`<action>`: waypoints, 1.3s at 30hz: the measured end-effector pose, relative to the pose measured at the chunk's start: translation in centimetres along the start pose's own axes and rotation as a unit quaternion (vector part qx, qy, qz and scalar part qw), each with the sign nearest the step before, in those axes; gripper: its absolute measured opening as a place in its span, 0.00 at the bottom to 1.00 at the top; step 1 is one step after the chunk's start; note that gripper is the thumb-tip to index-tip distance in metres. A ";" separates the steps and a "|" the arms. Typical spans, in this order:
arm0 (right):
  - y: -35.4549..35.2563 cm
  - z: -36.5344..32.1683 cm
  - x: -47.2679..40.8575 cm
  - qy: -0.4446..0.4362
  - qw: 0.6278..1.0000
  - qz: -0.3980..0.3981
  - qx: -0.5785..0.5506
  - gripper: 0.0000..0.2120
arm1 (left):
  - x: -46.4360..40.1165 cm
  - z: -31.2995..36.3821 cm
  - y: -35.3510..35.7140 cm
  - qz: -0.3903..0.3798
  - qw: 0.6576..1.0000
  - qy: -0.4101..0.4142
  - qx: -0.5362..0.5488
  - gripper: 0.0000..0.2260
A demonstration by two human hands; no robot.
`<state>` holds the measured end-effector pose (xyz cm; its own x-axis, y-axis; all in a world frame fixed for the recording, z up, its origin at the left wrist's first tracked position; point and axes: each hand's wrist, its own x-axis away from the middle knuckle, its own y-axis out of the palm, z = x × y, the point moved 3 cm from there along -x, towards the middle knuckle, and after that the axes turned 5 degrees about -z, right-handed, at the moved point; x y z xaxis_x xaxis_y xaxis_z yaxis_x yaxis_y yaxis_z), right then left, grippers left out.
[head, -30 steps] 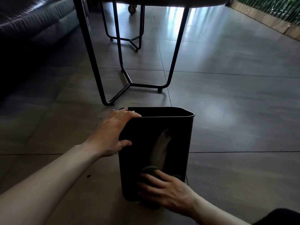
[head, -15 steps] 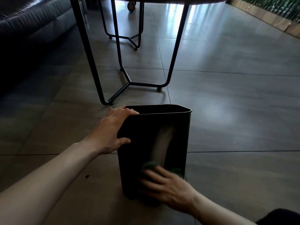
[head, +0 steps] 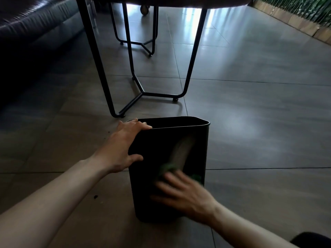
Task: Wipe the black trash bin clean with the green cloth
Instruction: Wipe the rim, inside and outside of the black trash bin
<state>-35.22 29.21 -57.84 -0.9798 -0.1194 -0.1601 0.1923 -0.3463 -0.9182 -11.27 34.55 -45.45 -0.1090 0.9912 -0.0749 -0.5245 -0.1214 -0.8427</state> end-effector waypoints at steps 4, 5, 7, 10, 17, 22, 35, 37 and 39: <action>0.4 -0.5 1.7 -0.096 0.993 -0.043 0.053 0.28 | 0.0 -0.1 0.1 0.007 1.000 0.008 -0.002 0.39; -0.4 0.9 1.0 -0.052 0.998 -0.022 0.038 0.29 | 0.1 -0.2 0.2 0.007 1.000 0.009 -0.001 0.39; -2.5 5.0 -0.5 0.113 0.993 0.034 -0.007 0.32 | 0.0 -0.2 0.2 0.007 1.000 0.010 0.000 0.40; -4.2 8.8 -1.9 0.339 0.934 0.082 -0.078 0.37 | -0.2 -0.2 0.1 0.009 1.000 0.008 -0.006 0.40; 0.8 -1.9 2.2 -0.068 0.991 -0.099 0.054 0.31 | -0.2 -0.5 0.4 0.012 1.000 0.012 -0.010 0.40; -2.1 4.7 0.1 0.118 0.993 0.001 -0.004 0.30 | -0.2 -0.6 0.3 0.011 1.000 0.014 -0.008 0.40; 1.0 -1.8 1.6 0.057 0.997 -0.058 -0.013 0.34 | -0.6 -1.0 0.5 0.012 1.000 0.015 -0.019 0.40; -0.6 2.1 0.5 0.151 0.988 0.006 -0.041 0.33 | -0.6 -1.0 0.4 0.017 1.000 0.012 -0.012 0.40; -2.4 6.7 -0.2 0.324 0.938 0.073 -0.100 0.34 | -0.7 -0.7 0.3 0.016 1.000 0.007 -0.012 0.40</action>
<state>-35.08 23.79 -53.14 -0.7832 0.4621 -0.4160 0.3763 -0.1802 -0.9088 -10.74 33.87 -46.08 -0.1132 0.9875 -0.1096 -0.5004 -0.1519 -0.8523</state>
